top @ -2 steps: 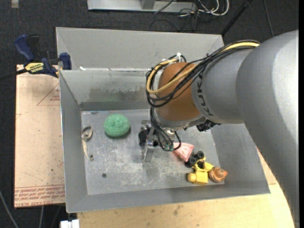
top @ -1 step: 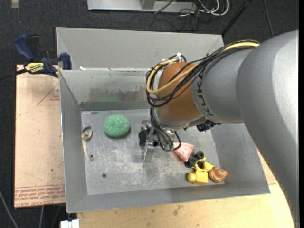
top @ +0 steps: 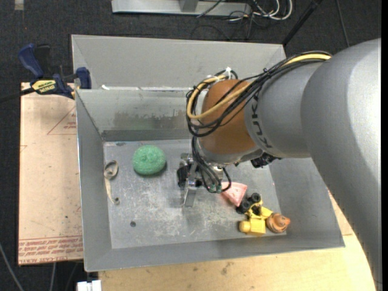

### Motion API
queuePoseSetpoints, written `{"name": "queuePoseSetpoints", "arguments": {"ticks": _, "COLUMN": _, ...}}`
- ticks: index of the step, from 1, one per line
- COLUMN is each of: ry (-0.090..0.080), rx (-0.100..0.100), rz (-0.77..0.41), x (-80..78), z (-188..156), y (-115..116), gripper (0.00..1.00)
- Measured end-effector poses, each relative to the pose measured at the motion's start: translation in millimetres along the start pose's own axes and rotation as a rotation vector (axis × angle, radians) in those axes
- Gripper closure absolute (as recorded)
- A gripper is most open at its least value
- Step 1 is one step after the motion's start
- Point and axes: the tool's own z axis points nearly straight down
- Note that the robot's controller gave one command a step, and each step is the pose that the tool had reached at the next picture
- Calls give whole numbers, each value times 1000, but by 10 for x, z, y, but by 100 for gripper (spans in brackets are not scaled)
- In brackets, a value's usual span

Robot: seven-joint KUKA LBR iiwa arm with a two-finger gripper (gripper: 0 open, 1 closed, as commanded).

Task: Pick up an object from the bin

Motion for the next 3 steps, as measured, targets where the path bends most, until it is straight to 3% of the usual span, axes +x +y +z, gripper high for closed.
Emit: {"name": "queuePoseSetpoints", "arguments": {"ticks": 3, "ry": 0, "rx": 0, "rz": 0, "x": 0, "z": 0, "y": -1, "gripper": 100}}
